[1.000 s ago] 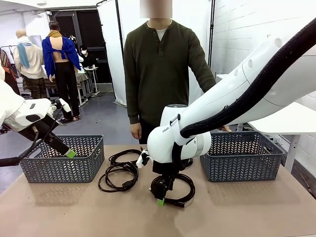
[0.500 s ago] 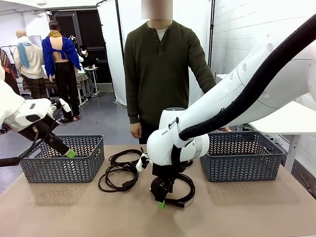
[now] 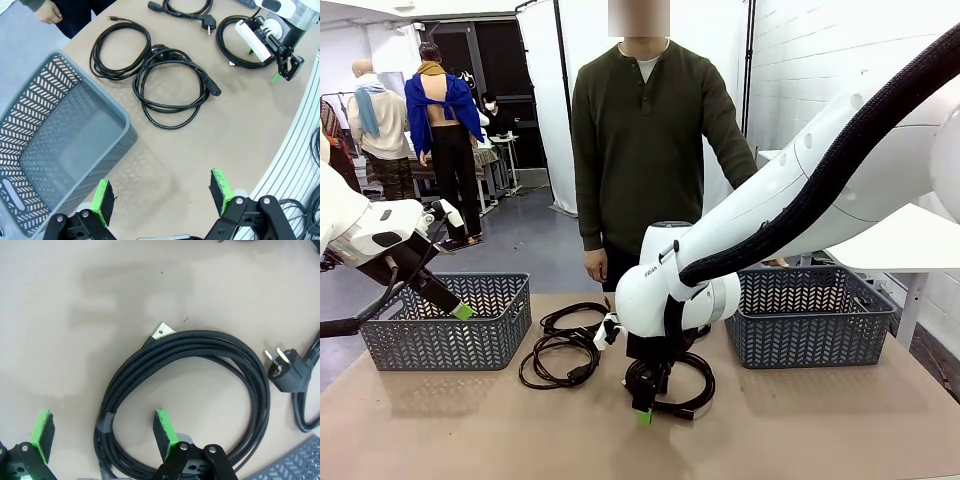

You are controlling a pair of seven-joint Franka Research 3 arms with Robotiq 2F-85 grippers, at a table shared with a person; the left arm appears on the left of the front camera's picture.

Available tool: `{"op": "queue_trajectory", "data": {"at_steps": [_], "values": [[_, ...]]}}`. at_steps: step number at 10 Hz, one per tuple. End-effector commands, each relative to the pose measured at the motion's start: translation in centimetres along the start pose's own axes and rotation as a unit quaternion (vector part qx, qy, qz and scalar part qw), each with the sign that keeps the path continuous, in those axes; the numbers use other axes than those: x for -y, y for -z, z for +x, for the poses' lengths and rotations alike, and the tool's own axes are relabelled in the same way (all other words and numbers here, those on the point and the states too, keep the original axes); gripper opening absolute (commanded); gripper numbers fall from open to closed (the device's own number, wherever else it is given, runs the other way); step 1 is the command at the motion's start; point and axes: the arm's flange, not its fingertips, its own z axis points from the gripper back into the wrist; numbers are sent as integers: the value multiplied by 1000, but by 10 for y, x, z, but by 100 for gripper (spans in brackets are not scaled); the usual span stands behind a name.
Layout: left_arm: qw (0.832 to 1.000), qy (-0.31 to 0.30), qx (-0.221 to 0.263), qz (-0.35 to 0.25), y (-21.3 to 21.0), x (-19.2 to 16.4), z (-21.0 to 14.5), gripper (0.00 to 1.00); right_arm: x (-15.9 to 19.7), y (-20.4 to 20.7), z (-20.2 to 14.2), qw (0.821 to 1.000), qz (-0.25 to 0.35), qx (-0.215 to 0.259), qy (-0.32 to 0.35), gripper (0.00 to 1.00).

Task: Organize the cables according to human instructions.
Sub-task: Pick up a bundle of cables and place it in the basket indicated by the human.

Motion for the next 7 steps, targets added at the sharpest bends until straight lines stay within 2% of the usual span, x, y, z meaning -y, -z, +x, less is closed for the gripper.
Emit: {"op": "queue_trajectory", "data": {"at_steps": [1, 6, 7], "values": [[1000, -5, 3, -5, 0, -1, 0, 100, 5, 2, 6, 1000, -2, -14, -3, 95], [1000, -5, 3, -5, 0, -1, 0, 100, 6, 4, 7, 1000, -4, -19, 2, 1], [1000, -5, 3, -5, 0, -1, 0, 100, 5, 5, 7, 1000, -3, -22, 3, 0]]}}
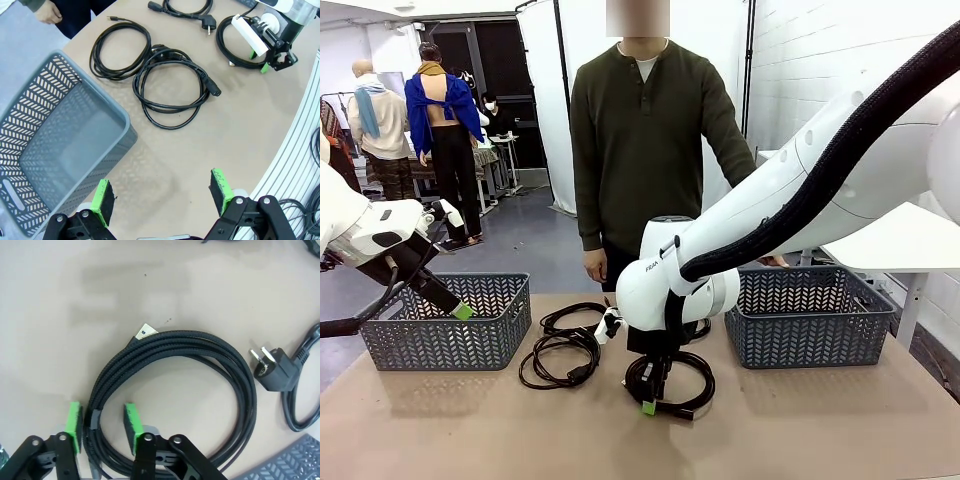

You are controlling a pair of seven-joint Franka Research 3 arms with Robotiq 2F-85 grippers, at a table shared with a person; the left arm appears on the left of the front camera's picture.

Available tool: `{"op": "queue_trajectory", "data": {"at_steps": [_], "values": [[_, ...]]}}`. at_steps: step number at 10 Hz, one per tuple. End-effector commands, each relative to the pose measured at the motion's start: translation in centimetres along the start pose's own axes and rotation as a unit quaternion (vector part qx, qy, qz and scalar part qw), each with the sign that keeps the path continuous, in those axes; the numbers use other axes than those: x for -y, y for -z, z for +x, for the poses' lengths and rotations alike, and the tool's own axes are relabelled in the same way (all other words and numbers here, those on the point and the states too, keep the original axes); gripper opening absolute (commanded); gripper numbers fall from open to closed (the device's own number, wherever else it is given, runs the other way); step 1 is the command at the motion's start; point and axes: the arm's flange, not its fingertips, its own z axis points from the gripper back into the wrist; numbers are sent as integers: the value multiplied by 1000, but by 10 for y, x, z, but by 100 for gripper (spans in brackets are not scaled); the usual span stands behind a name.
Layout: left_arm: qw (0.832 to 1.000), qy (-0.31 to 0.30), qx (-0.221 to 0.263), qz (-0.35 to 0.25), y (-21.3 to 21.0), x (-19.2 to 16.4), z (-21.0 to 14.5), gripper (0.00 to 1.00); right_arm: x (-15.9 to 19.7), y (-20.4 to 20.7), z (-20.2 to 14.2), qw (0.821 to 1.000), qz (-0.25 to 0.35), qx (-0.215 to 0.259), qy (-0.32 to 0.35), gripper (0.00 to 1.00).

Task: Organize the cables according to human instructions.
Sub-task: Pick up a bundle of cables and place it in the basket indicated by the human.

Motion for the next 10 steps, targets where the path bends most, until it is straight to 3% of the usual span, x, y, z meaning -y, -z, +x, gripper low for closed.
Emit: {"op": "queue_trajectory", "data": {"at_steps": [1, 6, 8, 10], "values": [[1000, -5, 3, -5, 0, -1, 0, 100, -3, 13, 3, 1000, 5, -23, 4, 0], [1000, -5, 3, -5, 0, -1, 0, 100, -15, -1, 6, 999, 0, -31, 11, 0], [1000, -5, 3, -5, 0, -1, 0, 100, -27, -26, 6, 999, -30, -29, 16, 0], [1000, -5, 3, -5, 0, -1, 0, 100, -38, -64, 7, 998, -54, -11, -24, 0]]}}
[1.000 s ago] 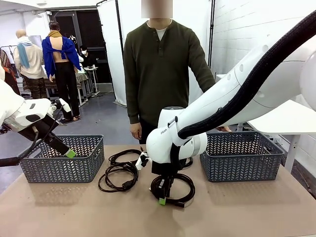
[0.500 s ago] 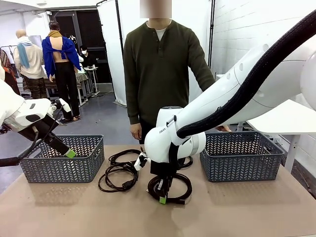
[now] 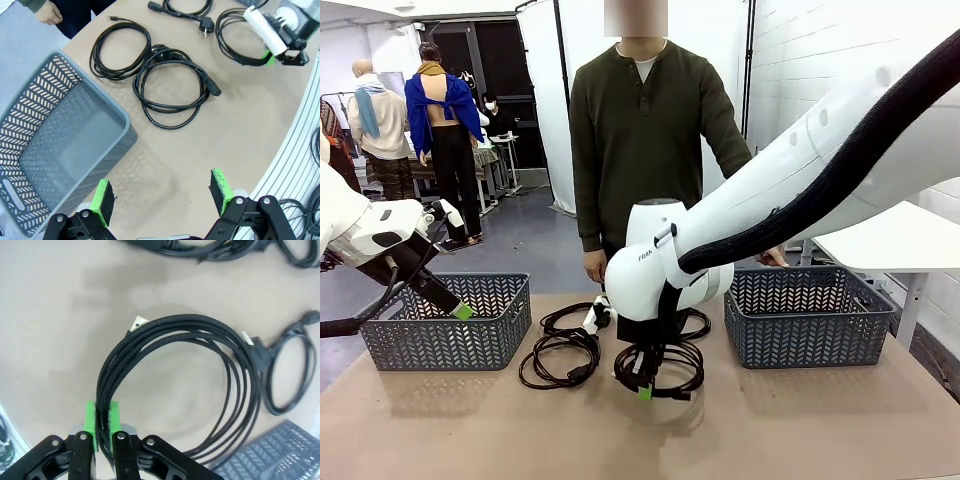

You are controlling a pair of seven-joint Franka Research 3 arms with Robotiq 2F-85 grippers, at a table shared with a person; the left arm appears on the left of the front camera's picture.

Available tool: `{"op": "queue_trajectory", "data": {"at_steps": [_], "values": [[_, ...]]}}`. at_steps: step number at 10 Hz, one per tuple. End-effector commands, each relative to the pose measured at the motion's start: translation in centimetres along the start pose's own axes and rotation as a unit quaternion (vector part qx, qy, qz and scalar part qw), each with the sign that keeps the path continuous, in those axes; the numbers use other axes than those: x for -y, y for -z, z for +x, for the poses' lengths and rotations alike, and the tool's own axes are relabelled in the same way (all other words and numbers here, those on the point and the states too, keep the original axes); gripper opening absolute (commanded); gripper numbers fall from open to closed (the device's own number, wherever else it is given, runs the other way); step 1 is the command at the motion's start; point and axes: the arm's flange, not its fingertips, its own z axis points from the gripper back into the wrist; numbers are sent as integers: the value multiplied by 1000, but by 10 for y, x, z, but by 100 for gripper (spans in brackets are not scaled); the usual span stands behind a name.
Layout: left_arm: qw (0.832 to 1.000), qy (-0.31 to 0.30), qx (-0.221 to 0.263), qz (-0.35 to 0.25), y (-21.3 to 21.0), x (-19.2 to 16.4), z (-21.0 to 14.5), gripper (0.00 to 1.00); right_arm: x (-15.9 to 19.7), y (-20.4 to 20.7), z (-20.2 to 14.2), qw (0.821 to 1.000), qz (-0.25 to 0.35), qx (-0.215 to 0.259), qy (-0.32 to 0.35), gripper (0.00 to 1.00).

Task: Organize the cables according to human instructions.
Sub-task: Pick up a bundle of cables and place it in the basket indicated by the human.

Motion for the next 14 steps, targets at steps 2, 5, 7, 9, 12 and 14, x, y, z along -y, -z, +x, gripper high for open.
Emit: {"op": "queue_trajectory", "data": {"at_steps": [2, 5, 7, 9, 12, 14], "values": [[1000, -5, 3, -5, 0, -1, 0, 100, -10, -52, -9, 998, -22, -11, -64, 0], [1000, -5, 3, -5, 0, -1, 0, 100, 2, -104, -29, 984, -2, -46, -172, 0], [1000, -5, 3, -5, 0, -1, 0, 100, 15, -131, -48, 976, 3, -53, -210, 0], [1000, -5, 3, -5, 0, -1, 0, 100, 27, -148, -65, 972, 13, -59, -228, 0], [1000, -5, 3, -5, 0, -1, 0, 100, 28, -148, -67, 975, 11, -54, -216, 0], [1000, -5, 3, -5, 0, -1, 0, 100, 28, -148, -67, 975, 11, -54, -216, 0]]}}
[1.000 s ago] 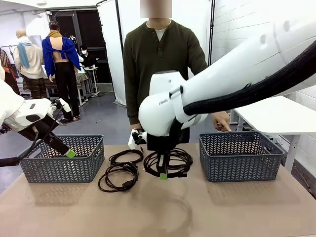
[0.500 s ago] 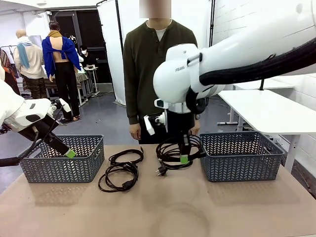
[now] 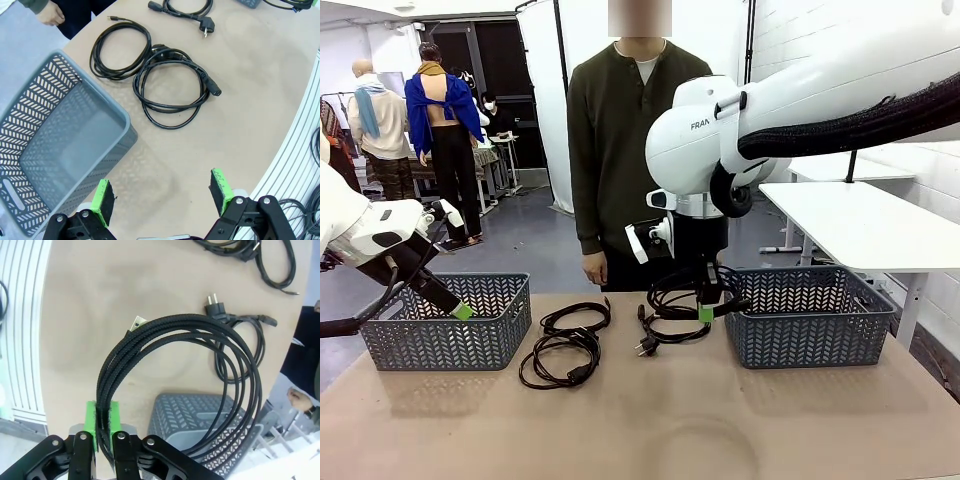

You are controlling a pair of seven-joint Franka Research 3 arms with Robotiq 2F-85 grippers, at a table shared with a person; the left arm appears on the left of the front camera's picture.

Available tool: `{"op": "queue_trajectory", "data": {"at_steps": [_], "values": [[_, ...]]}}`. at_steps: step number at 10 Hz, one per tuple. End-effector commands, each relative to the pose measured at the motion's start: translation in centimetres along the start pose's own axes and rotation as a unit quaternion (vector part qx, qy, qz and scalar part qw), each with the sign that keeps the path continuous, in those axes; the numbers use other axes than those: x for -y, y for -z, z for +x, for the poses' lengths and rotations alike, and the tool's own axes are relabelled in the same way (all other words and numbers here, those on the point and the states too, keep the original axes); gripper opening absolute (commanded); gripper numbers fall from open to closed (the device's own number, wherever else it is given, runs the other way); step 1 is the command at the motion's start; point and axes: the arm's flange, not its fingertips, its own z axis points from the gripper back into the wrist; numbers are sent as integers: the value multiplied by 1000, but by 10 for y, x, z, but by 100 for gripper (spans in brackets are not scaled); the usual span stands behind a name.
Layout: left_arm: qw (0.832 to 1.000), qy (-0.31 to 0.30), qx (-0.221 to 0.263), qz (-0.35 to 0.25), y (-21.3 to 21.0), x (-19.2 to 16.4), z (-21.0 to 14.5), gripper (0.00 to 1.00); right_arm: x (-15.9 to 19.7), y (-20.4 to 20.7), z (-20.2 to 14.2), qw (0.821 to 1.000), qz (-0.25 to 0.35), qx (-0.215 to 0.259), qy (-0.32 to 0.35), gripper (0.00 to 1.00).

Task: Organize the cables according to human instructions.
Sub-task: Pick up a bundle of cables and place it in the basket indicated by the human.

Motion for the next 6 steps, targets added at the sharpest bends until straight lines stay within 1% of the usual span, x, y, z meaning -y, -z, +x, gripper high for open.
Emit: {"op": "queue_trajectory", "data": {"at_steps": [1, 2, 3, 6], "values": [[1000, -6, 3, -5, 0, -1, -1, 100, 0, 0, 1, 1000, 0, 0, -1, 0], [1000, -6, 3, -5, 0, -1, -1, 100, 0, 0, 0, 1000, 0, 0, 0, 0], [1000, -6, 3, -5, 0, -1, -1, 100, 12, 3, -8, 1000, -2, 0, 8, 0], [1000, -6, 3, -5, 0, -1, -1, 100, 27, -18, -49, 999, -21, -8, 24, 0]]}}
